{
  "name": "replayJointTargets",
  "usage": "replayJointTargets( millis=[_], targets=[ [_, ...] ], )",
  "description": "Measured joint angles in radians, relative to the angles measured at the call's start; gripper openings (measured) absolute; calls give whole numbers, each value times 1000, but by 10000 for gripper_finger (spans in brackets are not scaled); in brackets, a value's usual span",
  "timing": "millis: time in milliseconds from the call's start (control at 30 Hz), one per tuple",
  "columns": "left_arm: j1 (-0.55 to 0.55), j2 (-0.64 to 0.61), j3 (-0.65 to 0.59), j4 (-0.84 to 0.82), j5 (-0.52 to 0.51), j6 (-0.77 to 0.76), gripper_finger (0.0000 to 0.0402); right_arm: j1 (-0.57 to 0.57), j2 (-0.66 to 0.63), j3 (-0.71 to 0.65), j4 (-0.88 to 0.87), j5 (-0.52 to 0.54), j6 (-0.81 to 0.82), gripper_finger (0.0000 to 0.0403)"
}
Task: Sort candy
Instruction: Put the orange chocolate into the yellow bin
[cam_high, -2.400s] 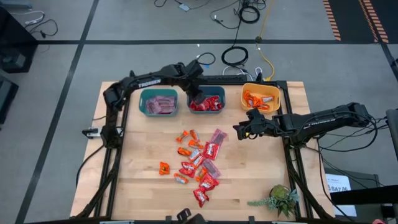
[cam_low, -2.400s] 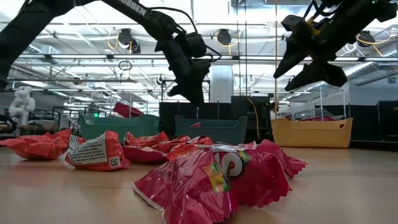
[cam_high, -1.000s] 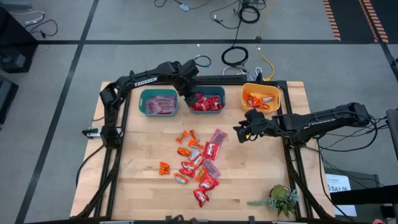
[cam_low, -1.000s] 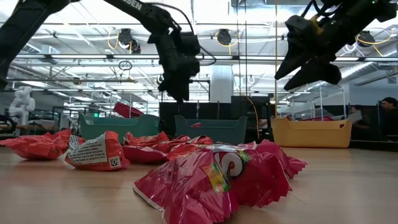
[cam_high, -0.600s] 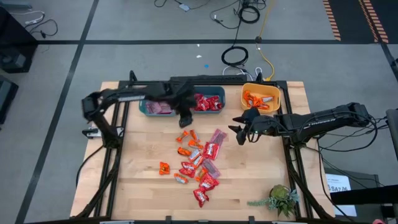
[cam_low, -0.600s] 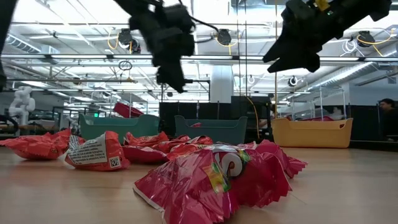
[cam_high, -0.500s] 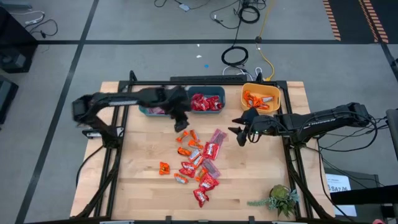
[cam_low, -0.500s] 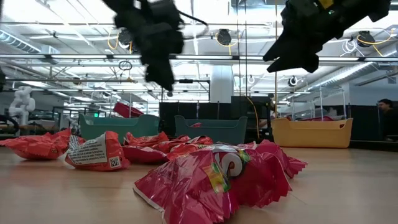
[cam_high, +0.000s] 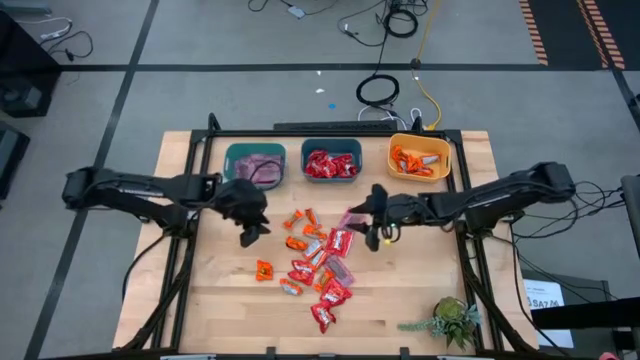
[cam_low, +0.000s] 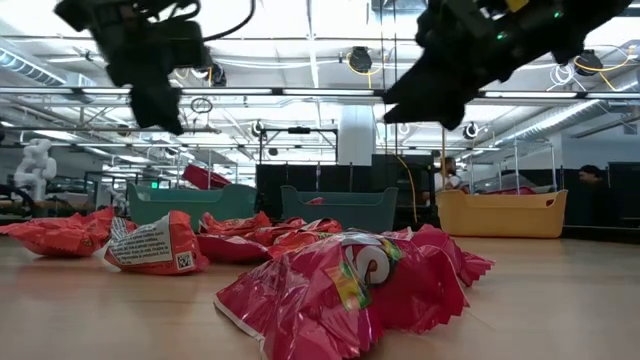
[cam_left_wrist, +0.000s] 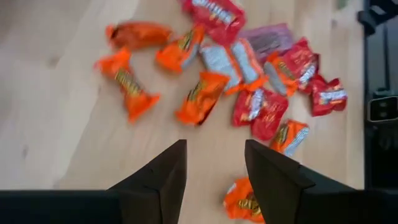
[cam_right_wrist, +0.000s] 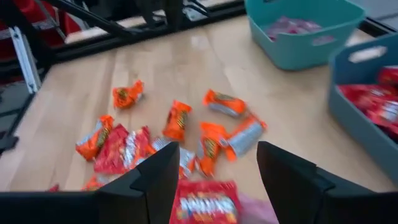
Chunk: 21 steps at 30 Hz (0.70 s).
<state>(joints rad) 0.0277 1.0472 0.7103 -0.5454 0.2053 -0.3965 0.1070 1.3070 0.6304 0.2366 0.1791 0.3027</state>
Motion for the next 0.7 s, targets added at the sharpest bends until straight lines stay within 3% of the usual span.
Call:
replayJointTargets(
  millis=[167, 300, 433, 600, 700],
  targets=[
    [-55, -72, -74, 38, -94, -34, 171, 27, 159, 2, 181, -3, -1, 208],
    [-81, -101, -102, 51, -111, -16, 171, 32, 280, 85, 178, -3, -14, 208],
    [-97, -110, -126, 39, -112, -8, 171, 22, 422, 250, 90, 3, -63, 208],
    [-119, -108, -160, 31, -106, -14, 171, -18, 590, 494, -165, 12, -72, 208],
    [-137, -107, -161, 20, -104, -8, 171, -42, 666, 599, -183, 12, -68, 208]
  ],
)
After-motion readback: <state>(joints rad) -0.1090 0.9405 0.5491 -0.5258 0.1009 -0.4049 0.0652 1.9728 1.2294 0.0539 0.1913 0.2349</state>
